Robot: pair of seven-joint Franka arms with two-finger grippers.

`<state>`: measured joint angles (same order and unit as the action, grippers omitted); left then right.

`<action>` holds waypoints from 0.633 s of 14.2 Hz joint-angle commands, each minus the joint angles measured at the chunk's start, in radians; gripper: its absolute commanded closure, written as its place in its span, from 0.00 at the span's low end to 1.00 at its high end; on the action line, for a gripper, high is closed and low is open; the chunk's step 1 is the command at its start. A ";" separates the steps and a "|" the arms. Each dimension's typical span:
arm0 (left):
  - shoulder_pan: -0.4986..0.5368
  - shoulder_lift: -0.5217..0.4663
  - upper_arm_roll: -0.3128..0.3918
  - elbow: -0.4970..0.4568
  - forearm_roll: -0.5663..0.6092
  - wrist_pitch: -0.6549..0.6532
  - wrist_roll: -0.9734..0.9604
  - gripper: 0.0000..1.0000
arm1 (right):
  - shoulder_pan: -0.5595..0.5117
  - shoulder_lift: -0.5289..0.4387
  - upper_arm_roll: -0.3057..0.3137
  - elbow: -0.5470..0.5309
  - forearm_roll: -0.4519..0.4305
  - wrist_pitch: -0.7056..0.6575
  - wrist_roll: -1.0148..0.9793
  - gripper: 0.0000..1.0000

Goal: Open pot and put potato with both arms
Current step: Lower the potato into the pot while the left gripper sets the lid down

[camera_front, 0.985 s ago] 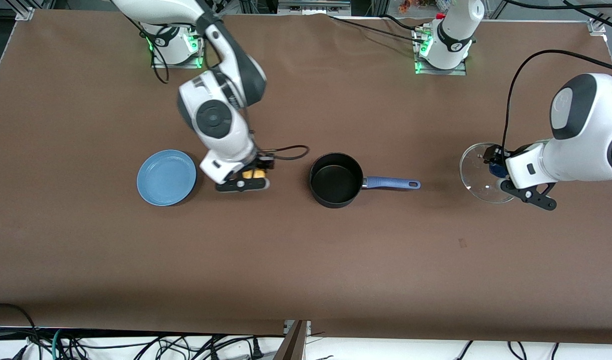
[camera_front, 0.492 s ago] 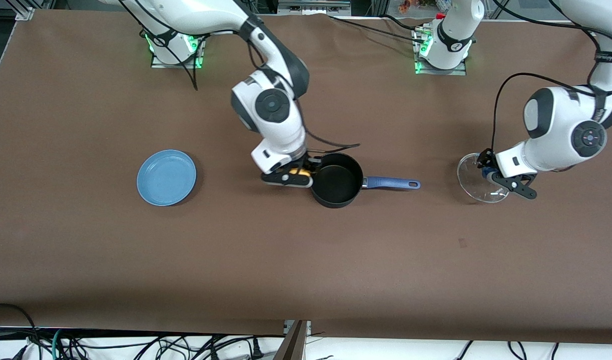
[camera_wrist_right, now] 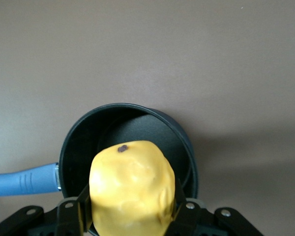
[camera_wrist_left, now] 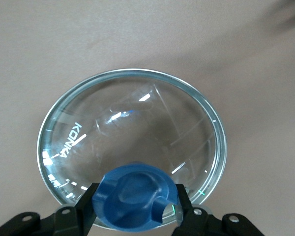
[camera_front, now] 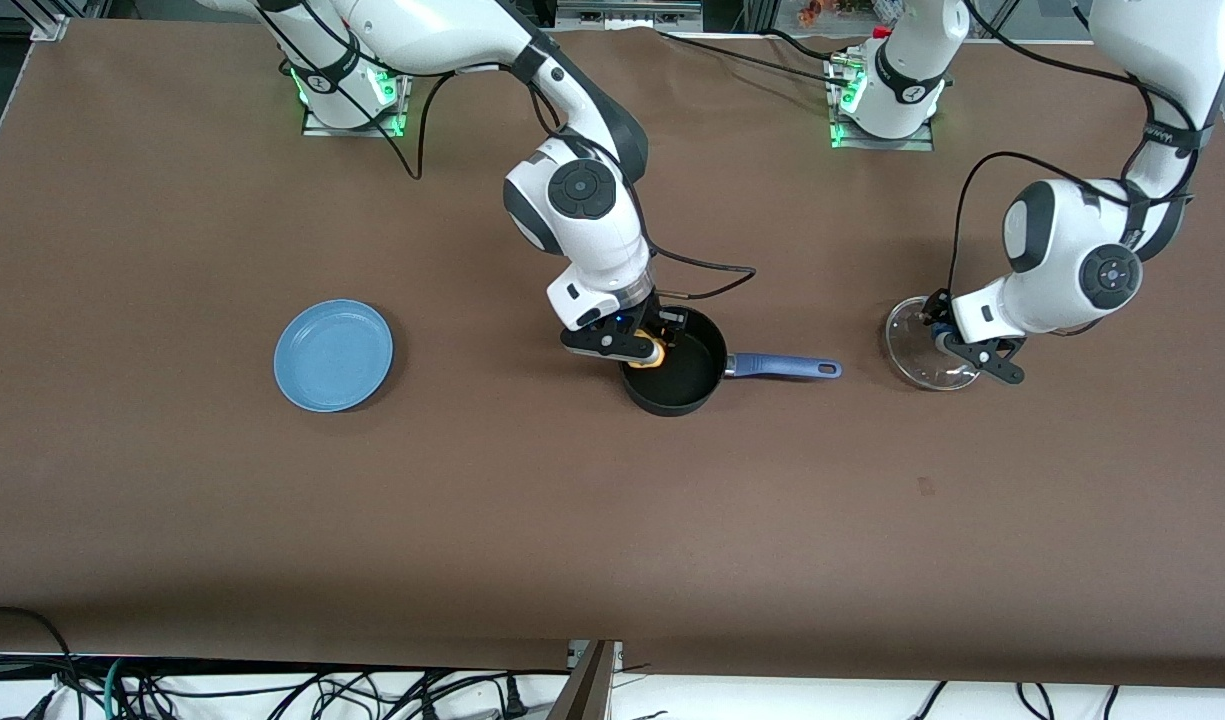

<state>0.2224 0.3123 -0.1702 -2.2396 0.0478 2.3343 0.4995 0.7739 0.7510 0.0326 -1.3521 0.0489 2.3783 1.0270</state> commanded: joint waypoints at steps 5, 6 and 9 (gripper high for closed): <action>-0.006 0.074 0.001 0.072 0.020 -0.009 -0.016 1.00 | 0.030 0.099 0.006 0.070 0.009 0.094 0.059 0.44; -0.006 0.076 0.001 0.074 0.021 -0.009 -0.016 1.00 | 0.030 0.100 0.006 0.070 0.009 0.096 0.061 0.44; 0.001 0.088 0.003 0.104 0.058 -0.010 -0.015 1.00 | 0.030 0.113 0.006 0.071 0.009 0.114 0.061 0.44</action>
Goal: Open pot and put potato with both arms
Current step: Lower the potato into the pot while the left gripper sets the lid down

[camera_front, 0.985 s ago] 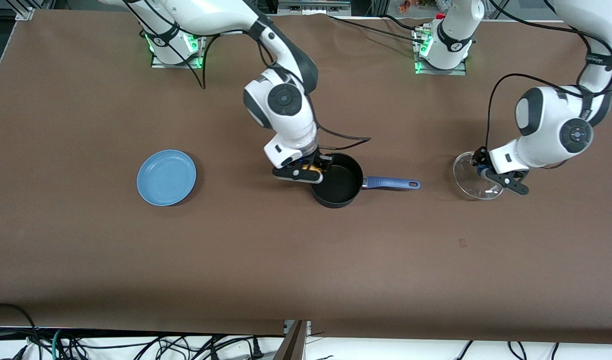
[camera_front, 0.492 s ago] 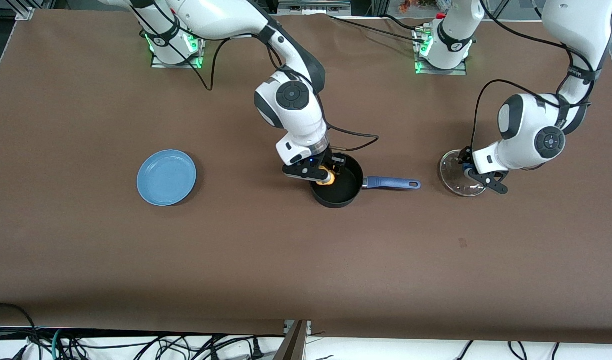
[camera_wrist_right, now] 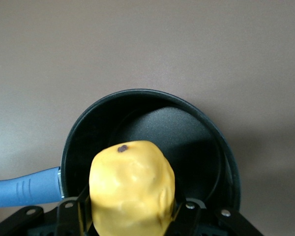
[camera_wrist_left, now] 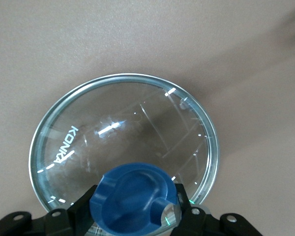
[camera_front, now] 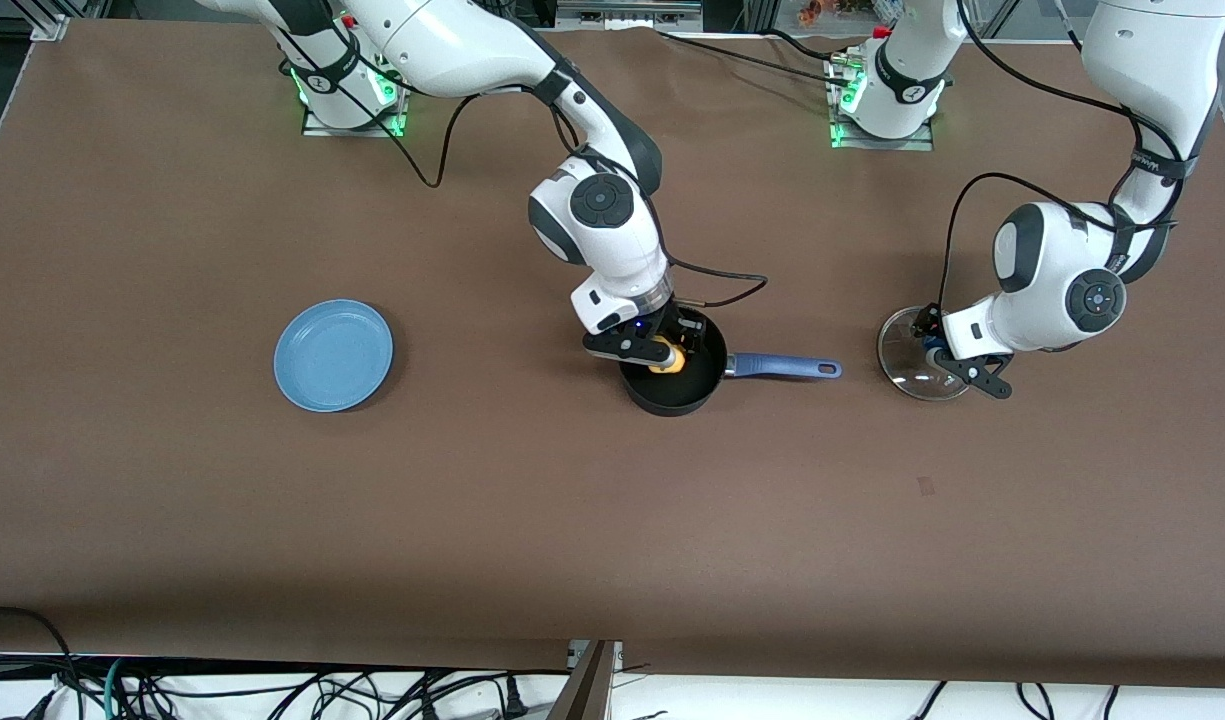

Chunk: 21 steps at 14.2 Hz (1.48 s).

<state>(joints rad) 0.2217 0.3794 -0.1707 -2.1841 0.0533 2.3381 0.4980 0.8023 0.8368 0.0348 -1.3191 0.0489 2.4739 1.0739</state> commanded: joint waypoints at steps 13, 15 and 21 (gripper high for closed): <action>-0.025 0.004 -0.015 0.444 0.049 -0.477 -0.108 0.00 | -0.054 -0.048 -0.024 0.133 -0.008 -0.362 -0.204 0.00; -0.027 0.003 -0.050 0.522 0.053 -0.534 -0.203 0.00 | -0.098 -0.093 -0.023 0.139 -0.009 -0.484 -0.332 0.00; -0.041 -0.052 -0.101 0.693 0.059 -0.698 -0.356 0.00 | -0.159 -0.240 -0.177 0.138 -0.011 -0.786 -0.708 0.00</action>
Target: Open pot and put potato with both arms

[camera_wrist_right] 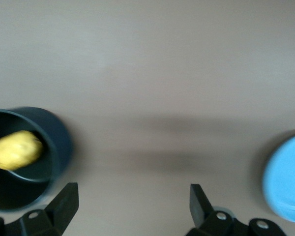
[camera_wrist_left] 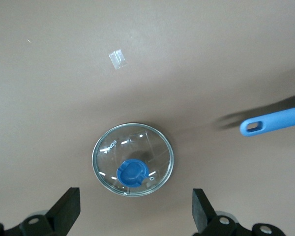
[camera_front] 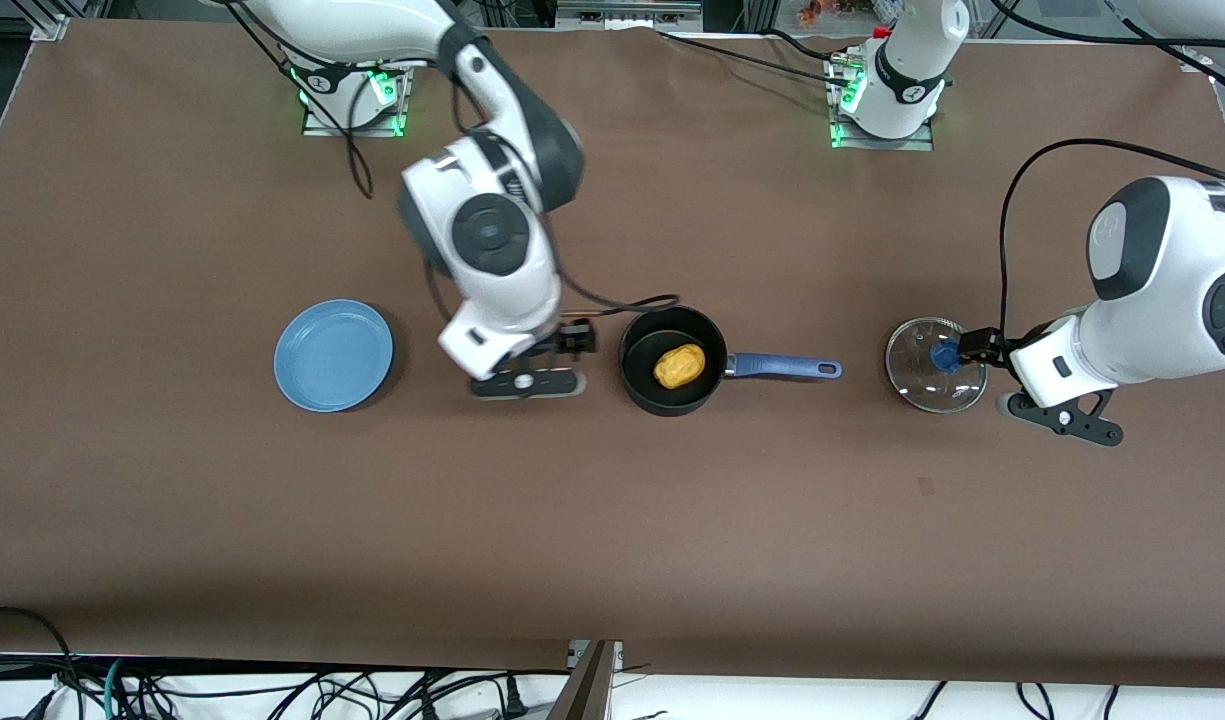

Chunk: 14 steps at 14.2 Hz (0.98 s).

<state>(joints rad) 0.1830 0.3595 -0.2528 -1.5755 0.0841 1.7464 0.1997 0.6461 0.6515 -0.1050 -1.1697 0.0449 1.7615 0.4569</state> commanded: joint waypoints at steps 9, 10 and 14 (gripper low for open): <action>-0.187 -0.264 0.176 0.019 0.013 -0.113 -0.125 0.00 | -0.342 -0.361 -0.053 -0.162 -0.005 -0.264 -0.429 0.00; -0.192 -0.299 0.176 -0.006 0.011 -0.102 -0.126 0.00 | -0.389 -0.395 -0.012 -0.180 -0.007 -0.270 -0.429 0.00; -0.194 -0.372 0.179 -0.081 -0.083 -0.027 -0.155 0.00 | -0.551 -0.518 0.100 -0.246 -0.099 -0.286 -0.437 0.00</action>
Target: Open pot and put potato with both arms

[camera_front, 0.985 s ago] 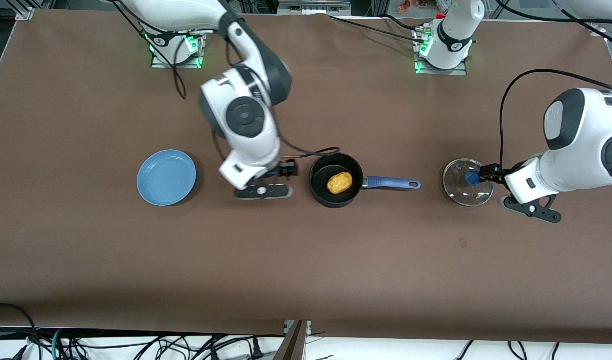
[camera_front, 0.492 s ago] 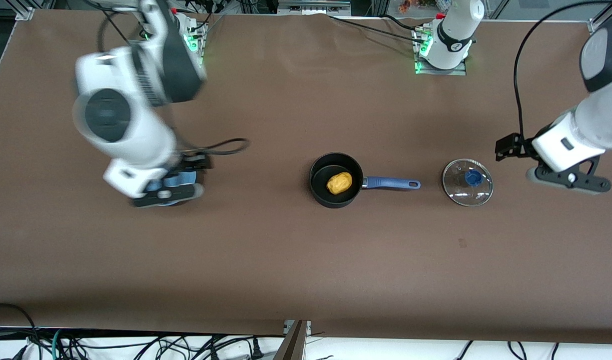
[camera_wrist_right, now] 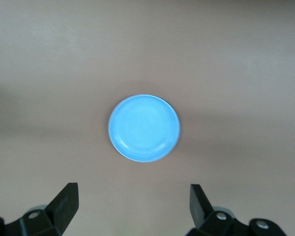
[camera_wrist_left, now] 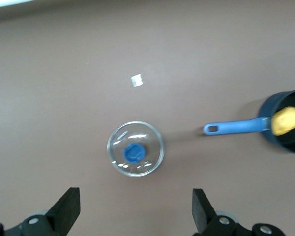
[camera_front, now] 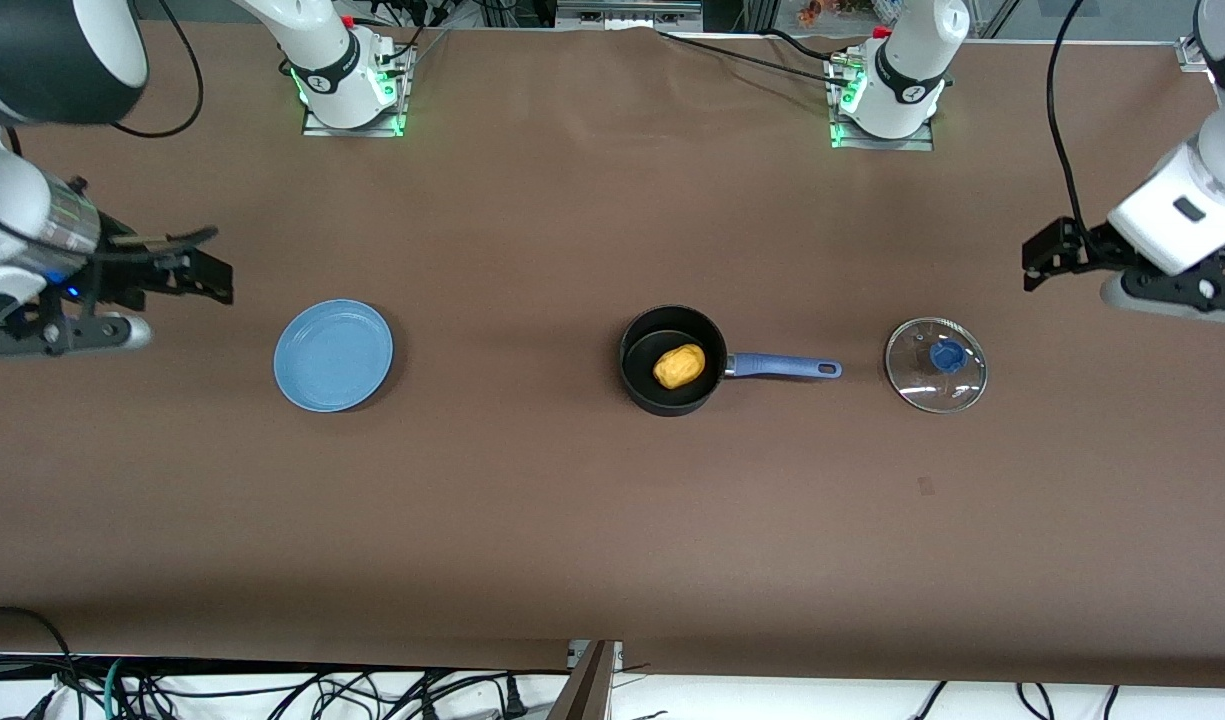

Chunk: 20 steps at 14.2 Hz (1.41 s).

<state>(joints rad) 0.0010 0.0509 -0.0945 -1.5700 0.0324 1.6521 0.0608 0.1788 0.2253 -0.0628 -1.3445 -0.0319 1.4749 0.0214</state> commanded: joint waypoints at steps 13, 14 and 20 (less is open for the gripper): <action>-0.015 -0.052 -0.001 -0.009 0.036 -0.011 -0.162 0.00 | -0.196 -0.127 0.147 -0.094 -0.016 -0.016 -0.005 0.00; -0.007 -0.052 0.004 0.002 0.037 -0.009 -0.164 0.00 | -0.196 -0.126 0.147 -0.094 -0.017 -0.015 -0.005 0.00; -0.009 -0.034 -0.001 0.021 0.040 -0.015 -0.162 0.00 | -0.196 -0.124 0.146 -0.093 -0.019 -0.012 -0.006 0.00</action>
<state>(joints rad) -0.0007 0.0031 -0.0877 -1.5656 0.0468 1.6619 -0.0911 -0.0041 0.1080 0.0693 -1.4382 -0.0417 1.4710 0.0187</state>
